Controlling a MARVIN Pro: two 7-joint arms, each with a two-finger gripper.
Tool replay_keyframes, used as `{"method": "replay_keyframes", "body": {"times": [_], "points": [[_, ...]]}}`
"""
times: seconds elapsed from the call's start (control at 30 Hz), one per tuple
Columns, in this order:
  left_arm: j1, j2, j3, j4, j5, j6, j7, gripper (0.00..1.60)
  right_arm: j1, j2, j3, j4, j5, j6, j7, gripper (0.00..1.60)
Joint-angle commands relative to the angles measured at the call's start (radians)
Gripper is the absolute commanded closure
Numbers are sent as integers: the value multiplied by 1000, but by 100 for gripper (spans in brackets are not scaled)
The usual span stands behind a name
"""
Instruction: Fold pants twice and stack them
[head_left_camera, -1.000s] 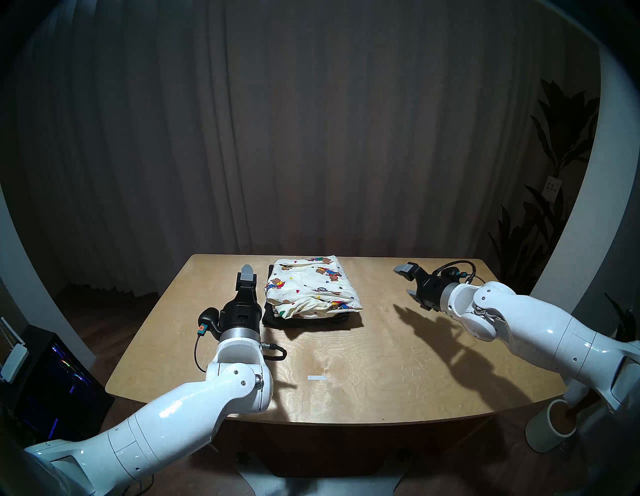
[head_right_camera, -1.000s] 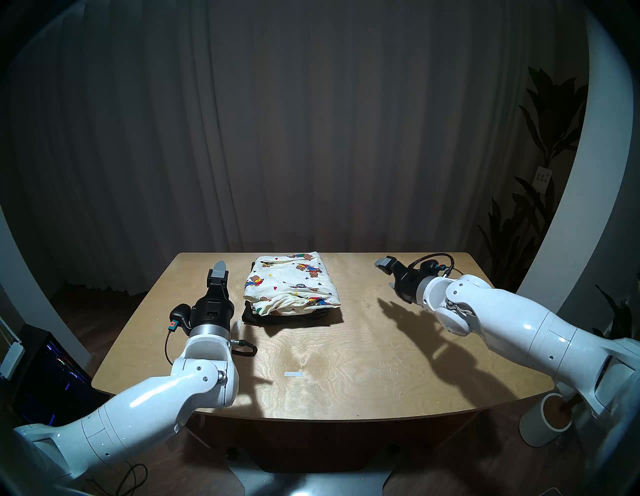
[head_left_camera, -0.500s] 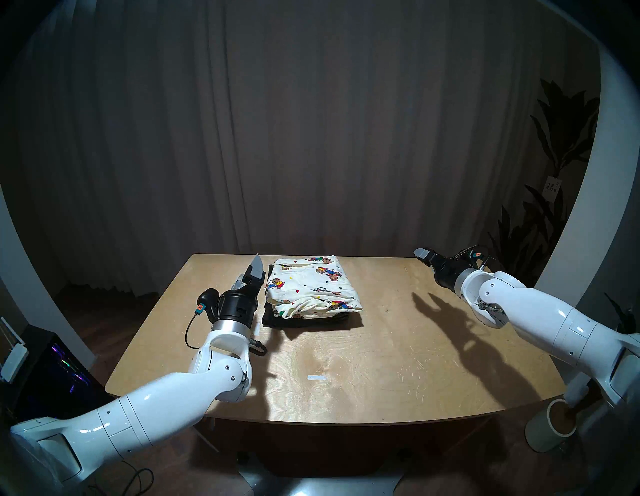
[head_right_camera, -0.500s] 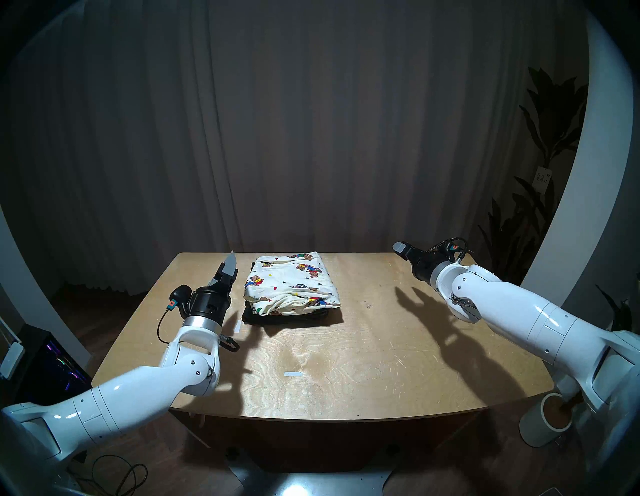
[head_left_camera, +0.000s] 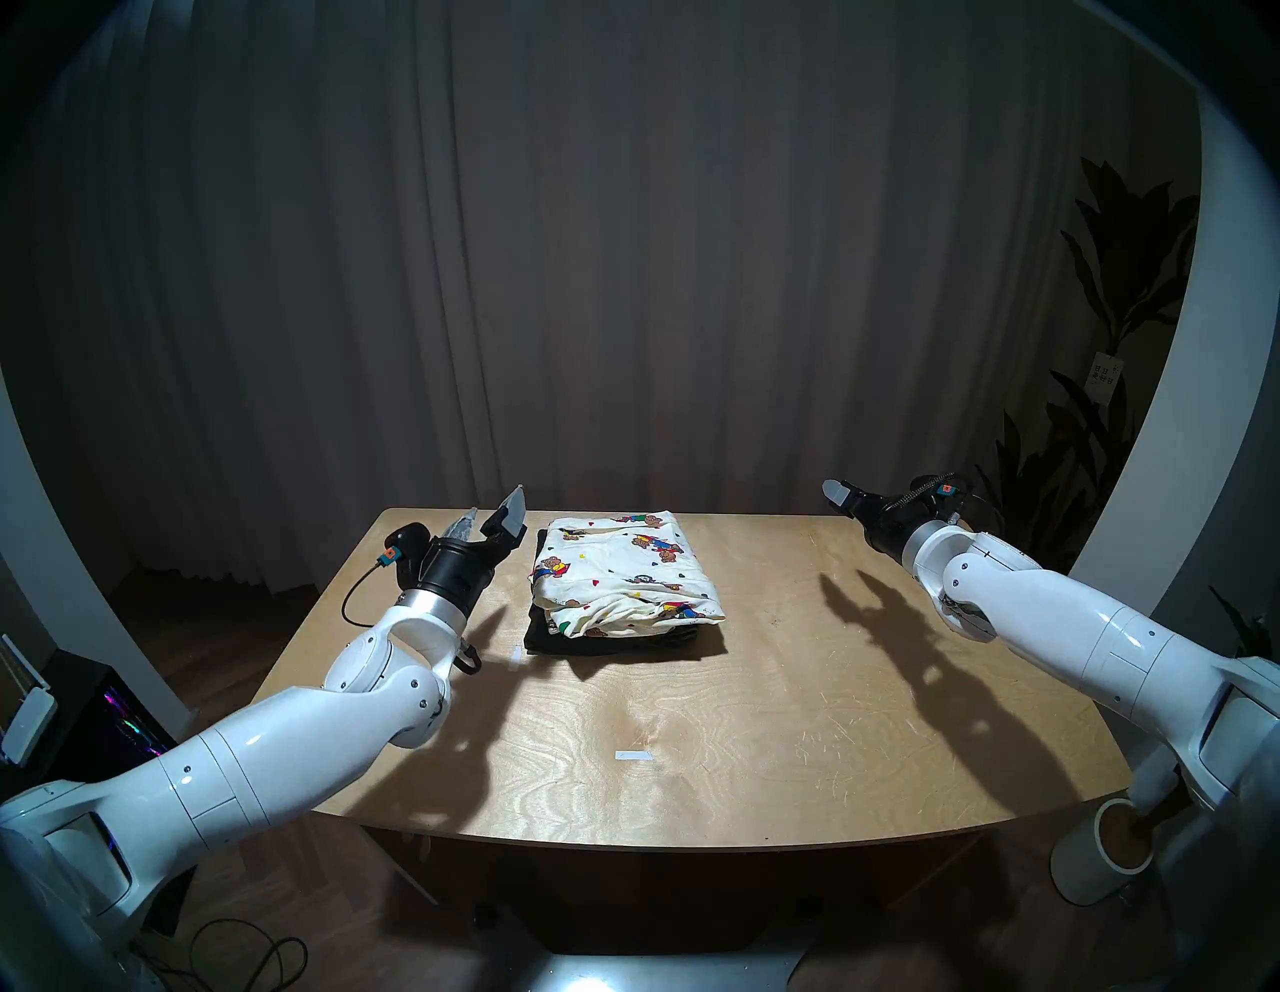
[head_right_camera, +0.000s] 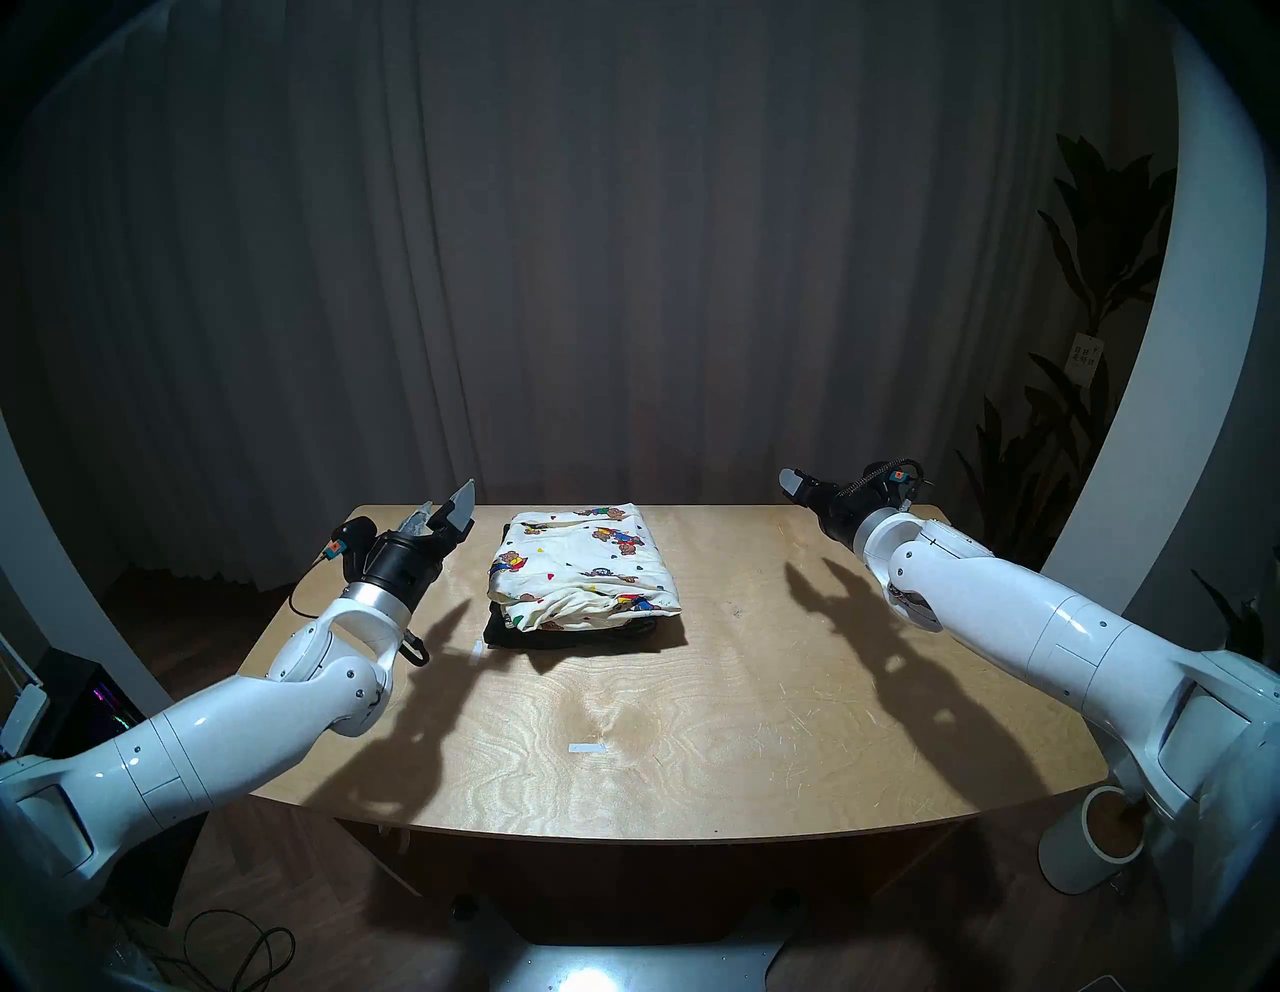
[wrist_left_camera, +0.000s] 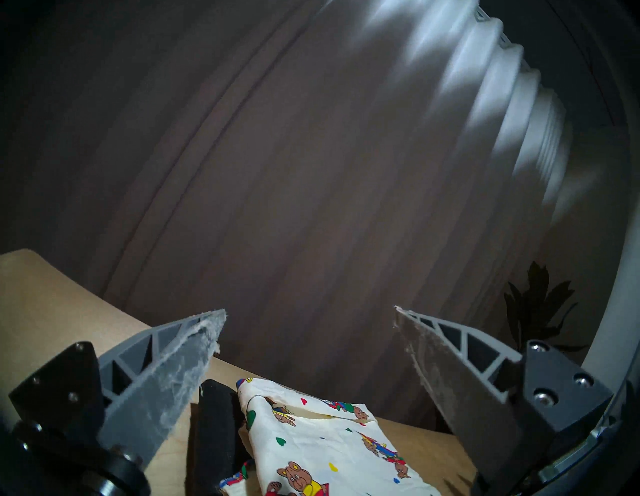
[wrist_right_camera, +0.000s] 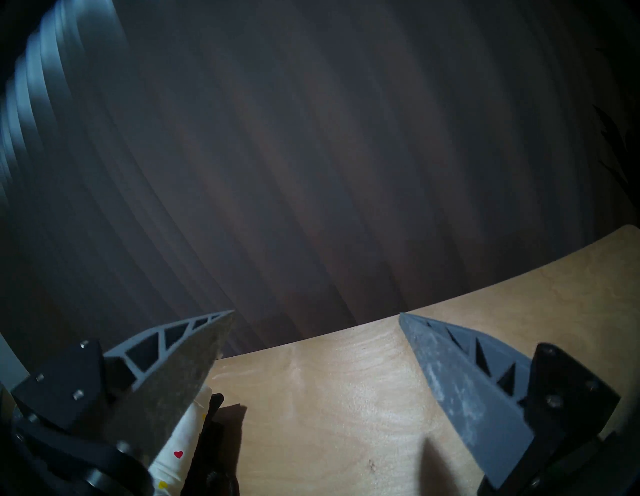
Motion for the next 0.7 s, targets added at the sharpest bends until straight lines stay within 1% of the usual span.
{"method": "replay_keyframes", "body": {"times": [0.0, 0.03, 0.1, 0.13, 0.17, 0.27, 0.37, 0.43, 0.47, 0.67], "points": [[-101, 19, -8, 7, 53, 80, -10, 0, 57, -60, -10, 42, -83, -36, 30, 0], [-114, 16, -5, 16, 62, 113, -6, 0, 65, -75, -18, 61, -110, -44, 36, 0], [-125, 12, -3, 23, 67, 143, -1, 0, 72, -88, -26, 79, -136, -50, 40, 0], [-140, 6, 0, 32, 75, 178, 3, 0, 82, -107, -35, 105, -167, -59, 43, 0], [-140, 6, 0, 32, 75, 178, 3, 0, 82, -107, -35, 105, -167, -59, 43, 0], [-157, -3, 3, 44, 86, 216, 9, 0, 94, -128, -46, 137, -203, -70, 45, 0], [-181, -17, 10, 65, 104, 270, 25, 0, 111, -165, -64, 192, -255, -92, 38, 0], [-190, -30, 13, 77, 110, 292, 36, 0, 119, -184, -71, 220, -279, -104, 34, 0], [-190, -30, 13, 77, 110, 292, 36, 0, 119, -184, -71, 220, -279, -104, 34, 0], [-220, -54, 21, 112, 136, 356, 82, 0, 144, -242, -86, 308, -335, -140, 21, 0]]}}
